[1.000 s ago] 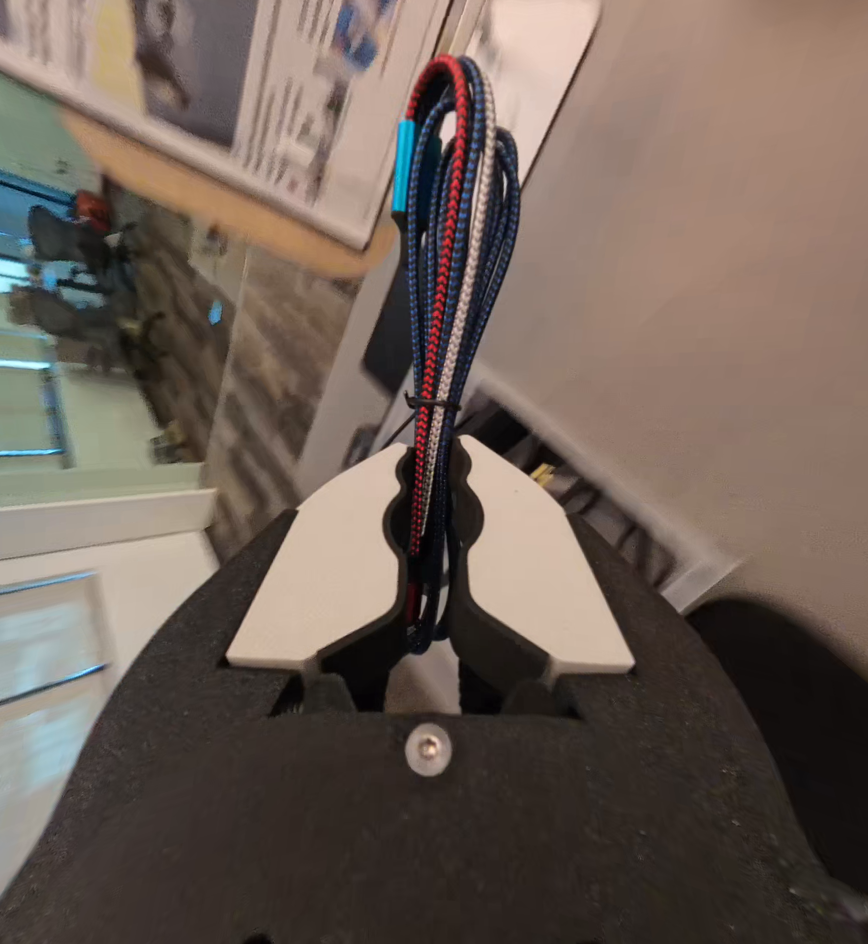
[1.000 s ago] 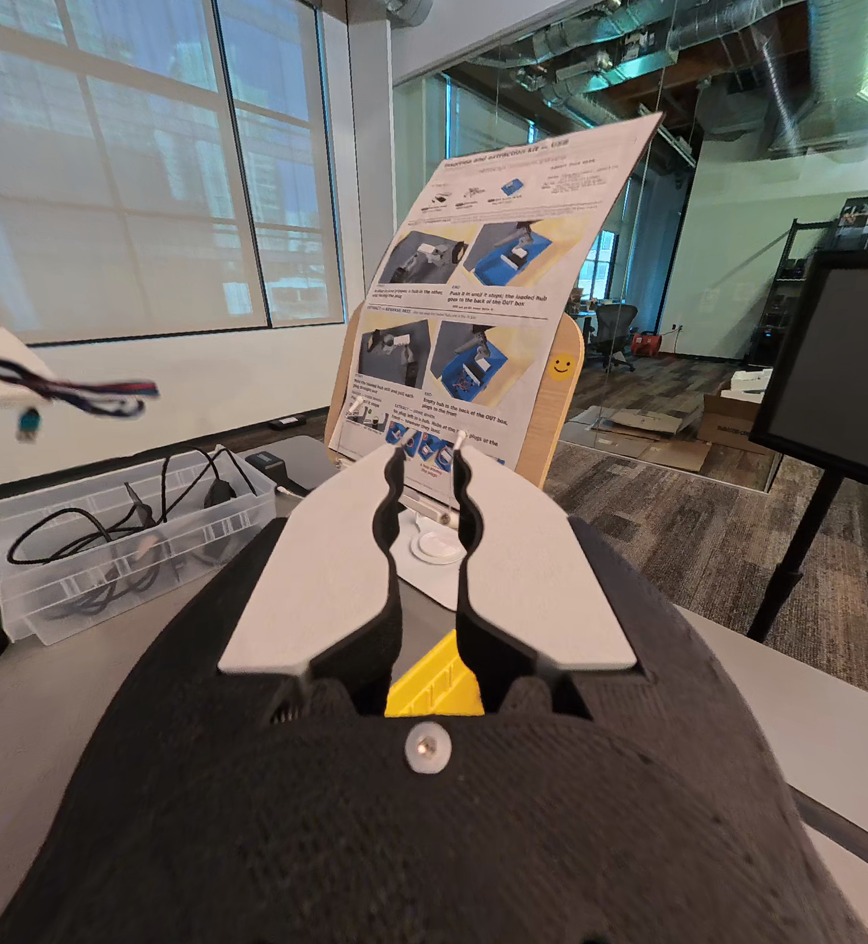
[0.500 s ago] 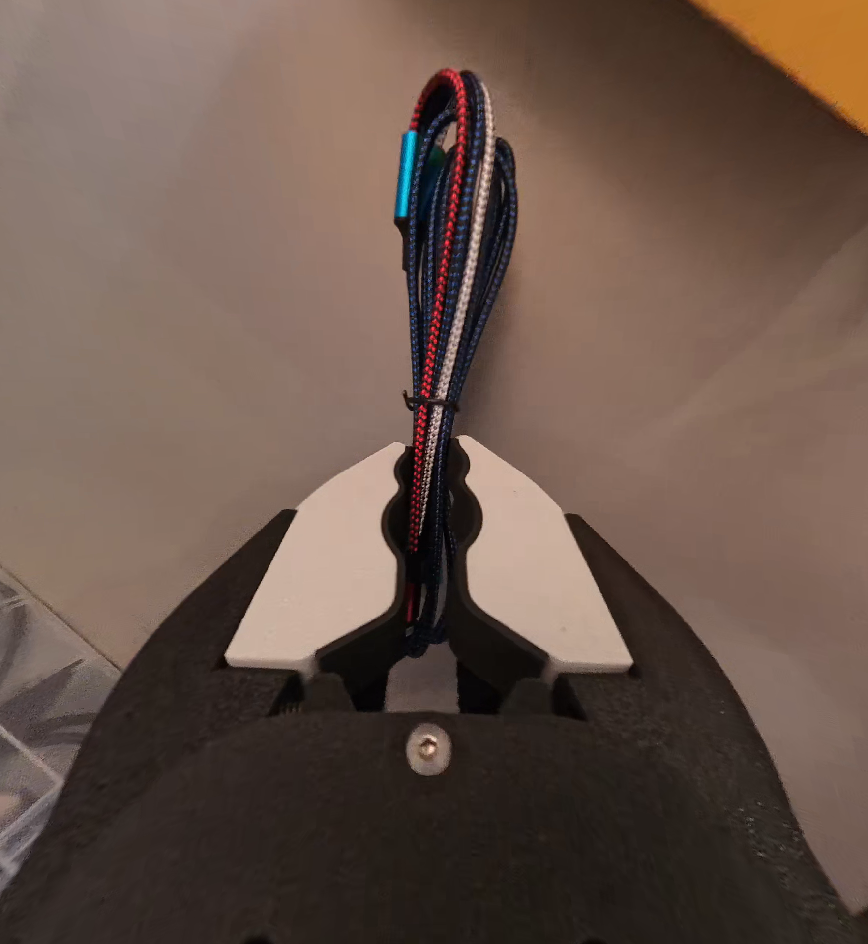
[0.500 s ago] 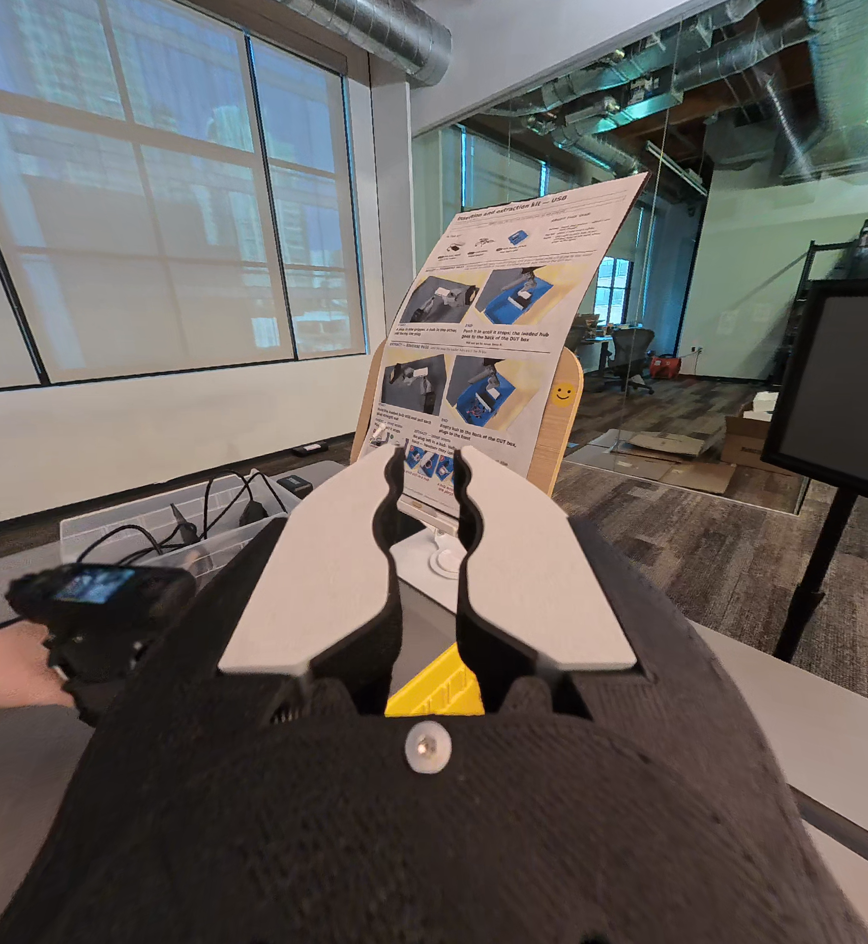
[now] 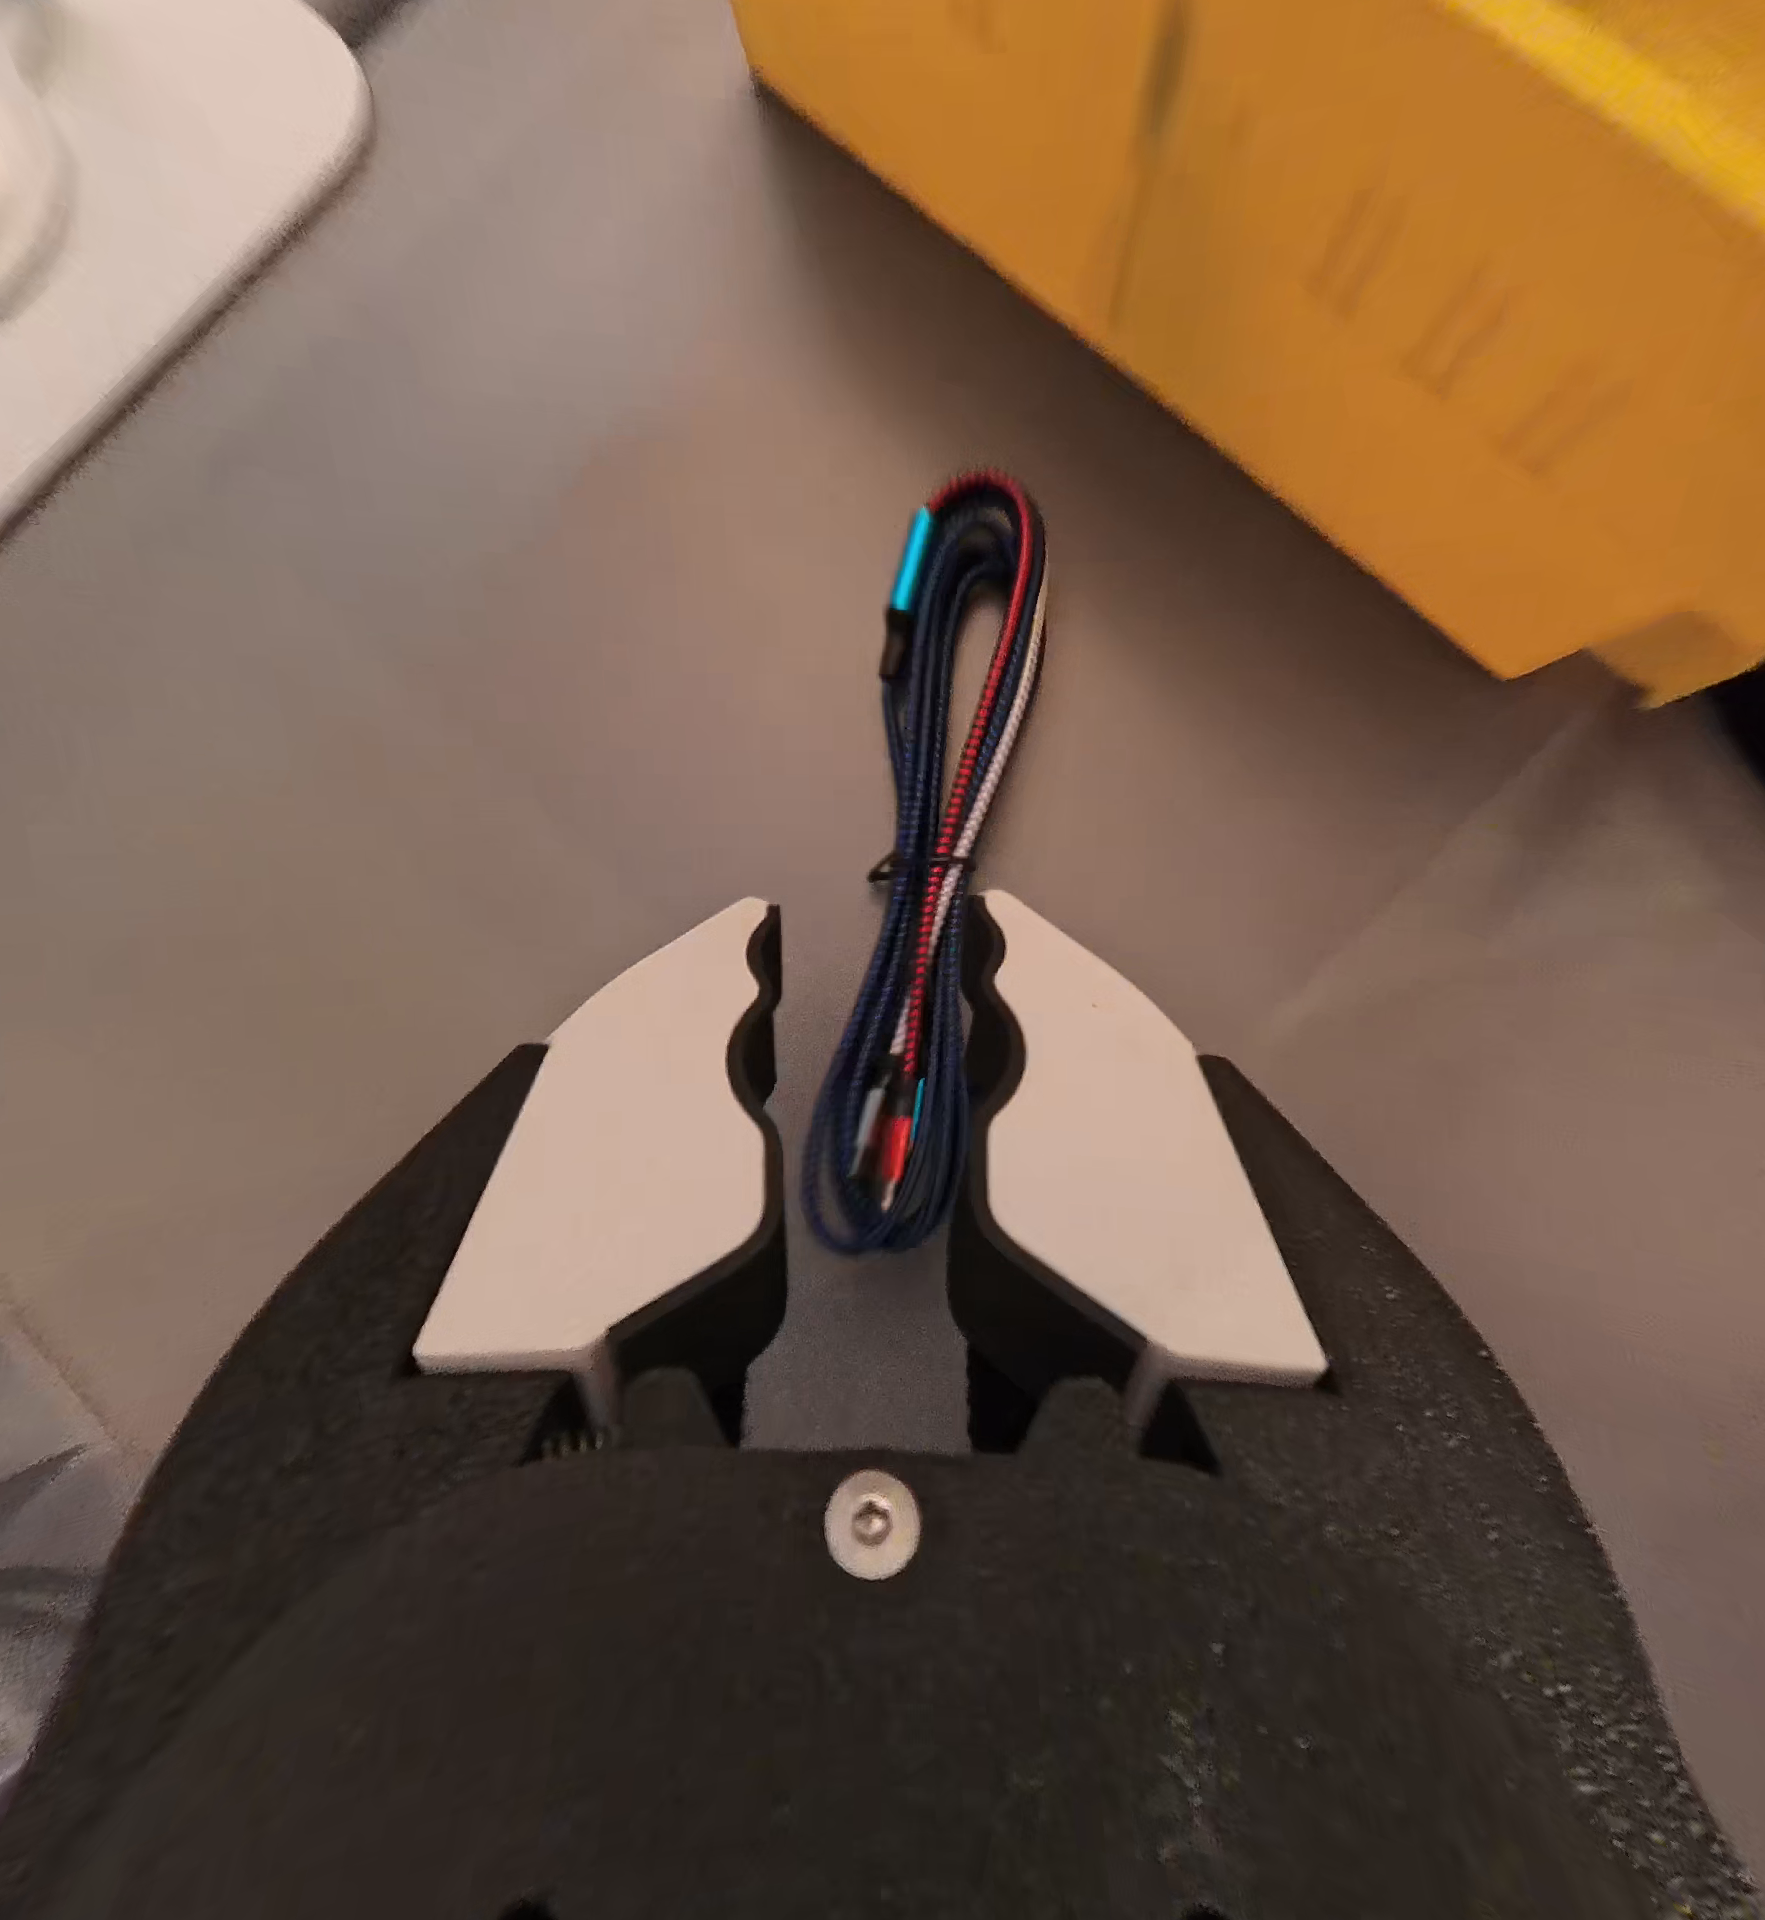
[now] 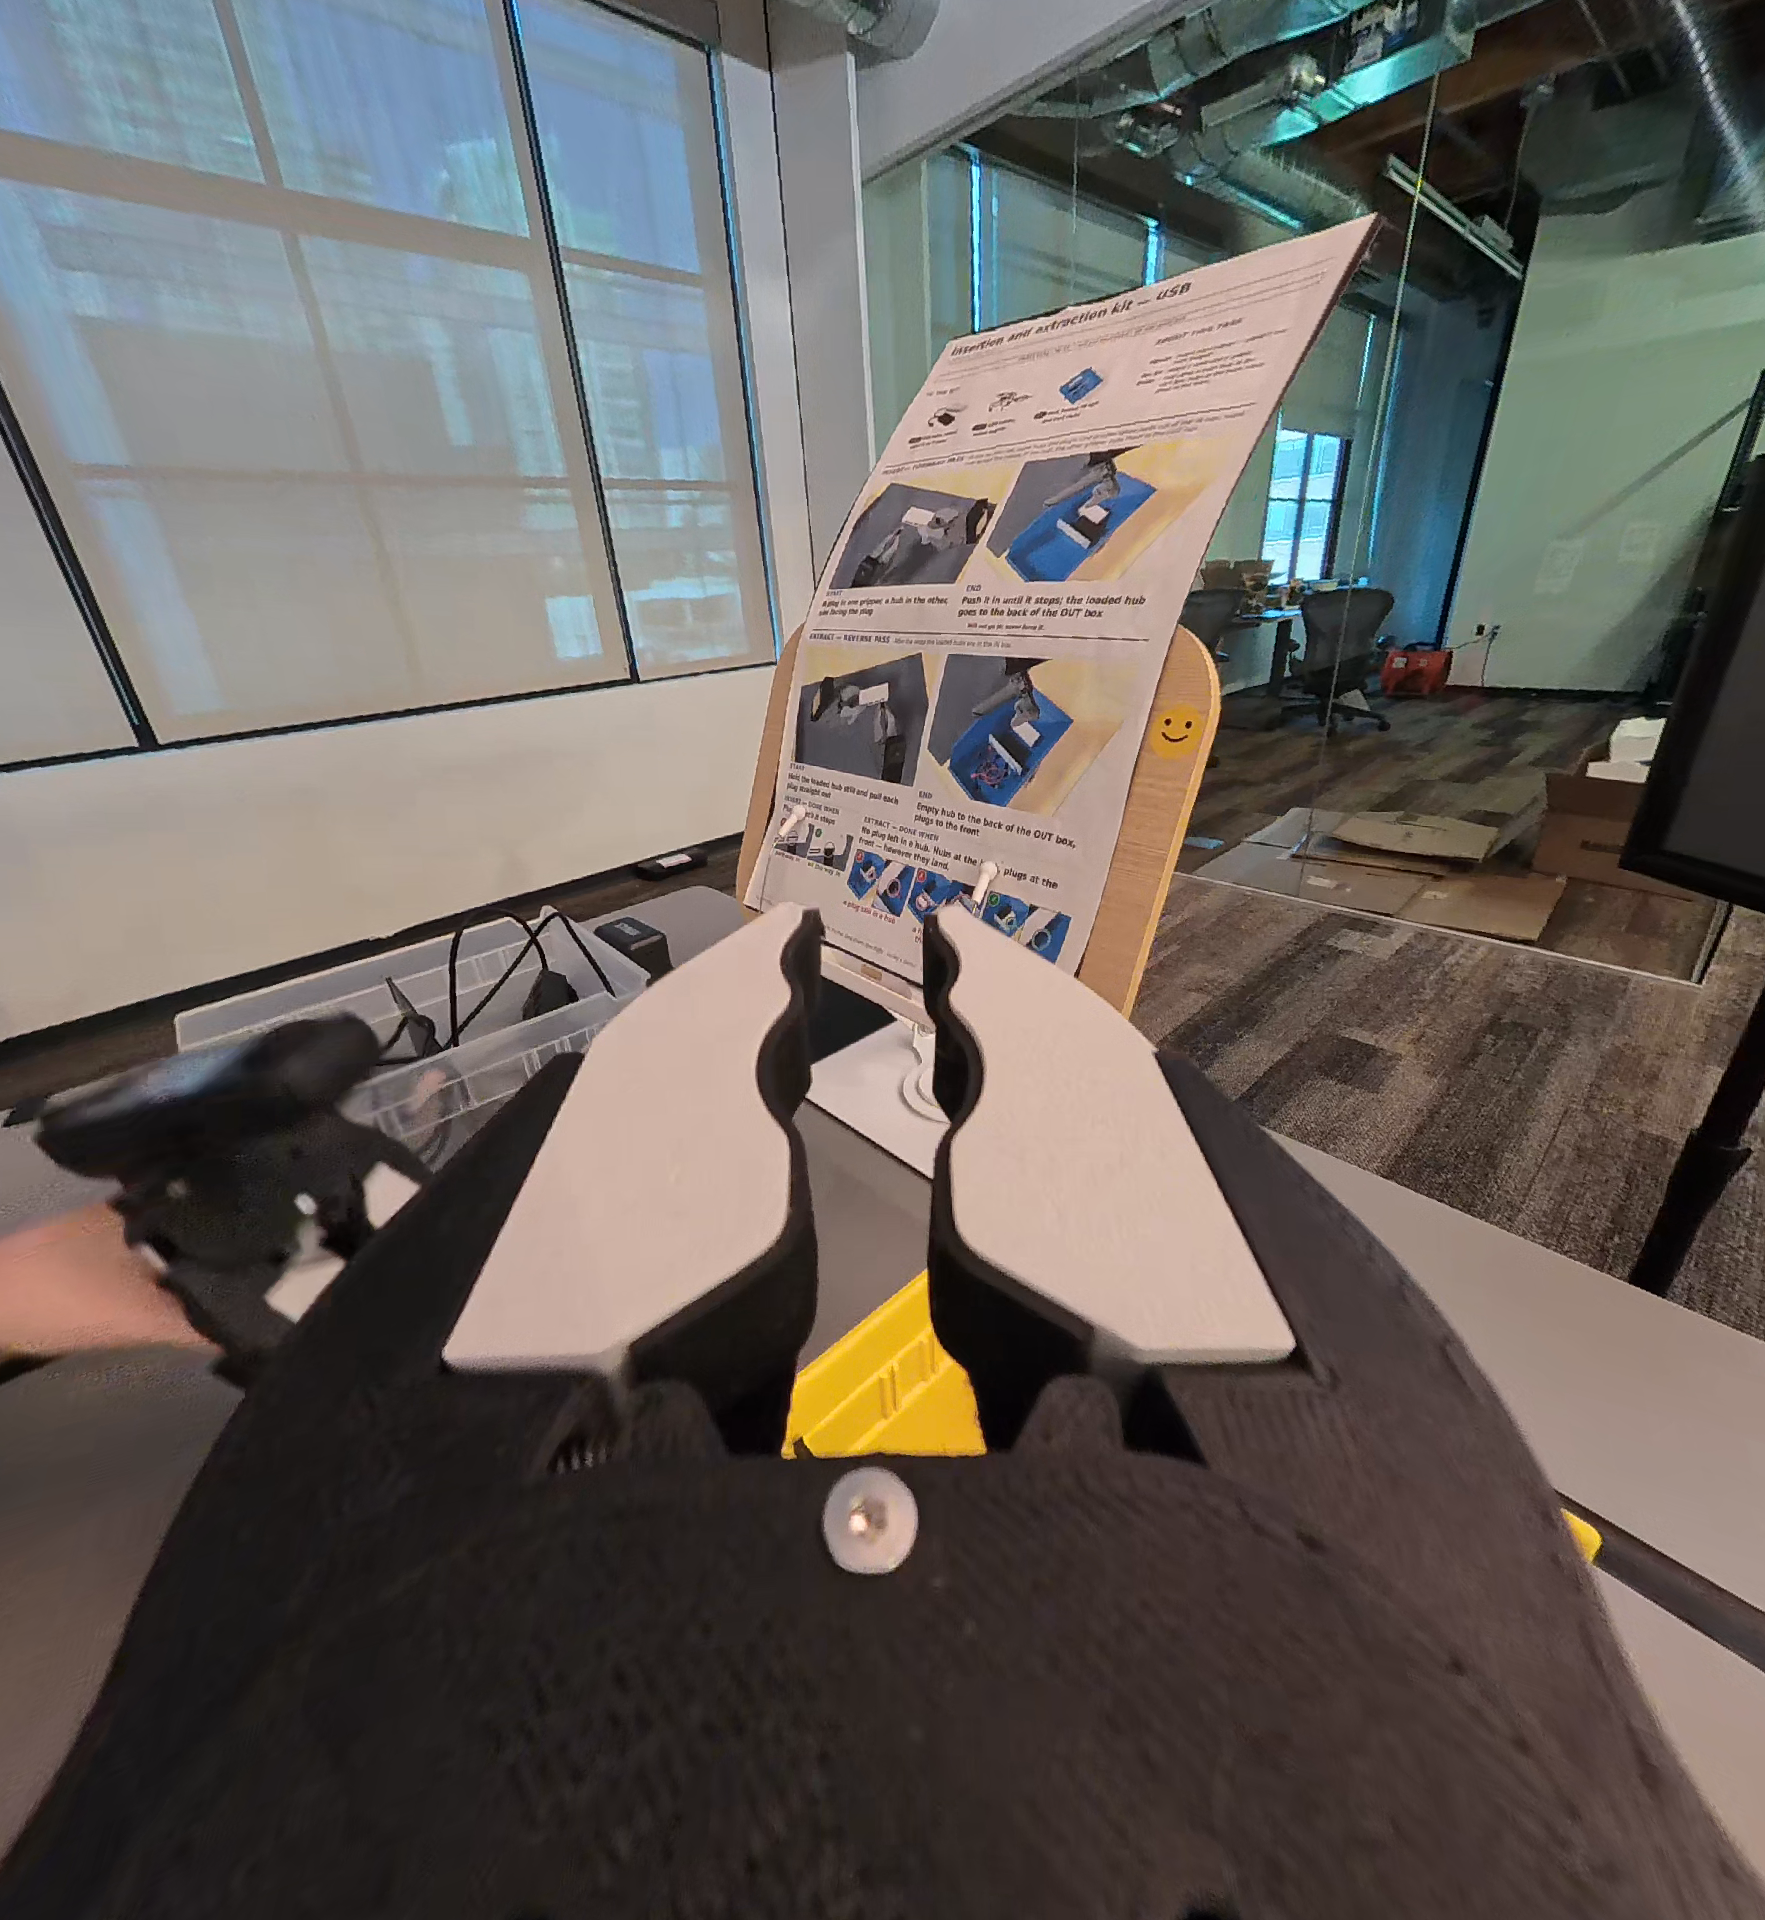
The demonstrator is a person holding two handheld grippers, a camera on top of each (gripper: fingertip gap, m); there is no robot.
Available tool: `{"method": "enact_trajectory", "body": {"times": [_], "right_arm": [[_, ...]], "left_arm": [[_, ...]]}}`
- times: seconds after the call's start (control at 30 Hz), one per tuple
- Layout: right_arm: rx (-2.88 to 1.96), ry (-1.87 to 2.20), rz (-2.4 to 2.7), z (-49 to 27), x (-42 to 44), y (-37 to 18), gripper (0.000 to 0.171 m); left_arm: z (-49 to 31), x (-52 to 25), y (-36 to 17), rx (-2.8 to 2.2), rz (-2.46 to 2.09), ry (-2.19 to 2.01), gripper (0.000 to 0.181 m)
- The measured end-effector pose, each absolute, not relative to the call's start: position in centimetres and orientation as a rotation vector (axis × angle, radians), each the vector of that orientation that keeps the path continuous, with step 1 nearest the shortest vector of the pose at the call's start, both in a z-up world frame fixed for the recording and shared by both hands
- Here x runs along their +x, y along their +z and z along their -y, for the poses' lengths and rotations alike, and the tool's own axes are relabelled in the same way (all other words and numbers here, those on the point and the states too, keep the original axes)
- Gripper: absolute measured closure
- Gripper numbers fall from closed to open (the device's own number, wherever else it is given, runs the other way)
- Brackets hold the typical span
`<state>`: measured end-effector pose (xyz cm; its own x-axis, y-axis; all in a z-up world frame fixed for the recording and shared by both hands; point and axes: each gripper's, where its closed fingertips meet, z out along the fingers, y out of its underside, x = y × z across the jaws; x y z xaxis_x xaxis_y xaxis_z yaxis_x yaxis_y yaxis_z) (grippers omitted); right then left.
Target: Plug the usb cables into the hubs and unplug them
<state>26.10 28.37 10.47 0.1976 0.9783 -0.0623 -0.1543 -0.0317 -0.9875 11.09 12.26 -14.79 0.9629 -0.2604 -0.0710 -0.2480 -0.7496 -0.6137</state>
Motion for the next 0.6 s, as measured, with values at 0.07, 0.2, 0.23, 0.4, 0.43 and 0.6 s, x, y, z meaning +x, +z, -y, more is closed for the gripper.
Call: {"method": "enact_trajectory", "body": {"times": [0.07,0.2,0.23,0.4,0.43,0.6], "right_arm": [[-1.222,1.162,0.919,-28.5,26.4,10.5,0.152],[-1.233,1.159,0.900,-29.0,26.8,10.3,0.152],[-1.236,1.159,0.896,-29.2,26.8,10.3,0.152],[-1.276,1.140,0.887,-29.9,26.6,9.5,0.152],[-1.289,1.127,0.893,-30.1,26.4,9.3,0.152],[-1.295,1.086,0.909,-30.3,25.9,8.9,0.152]], "left_arm": [[-11.4,8.9,-10.6,-2.364,-0.359,0.012,0.149],[-8.3,0.9,-1.9,-2.289,-0.454,0.155,0.157],[-8.0,-2.3,-0.4,-2.296,-0.479,0.255,0.157],[-5.5,-14.6,-1.8,-2.586,-0.810,0.485,0.151],[-5.2,-16.2,-2.7,-2.638,-0.857,0.498,0.147],[-4.9,-20.3,-5.9,-2.702,-1.246,0.599,0.130]]}}
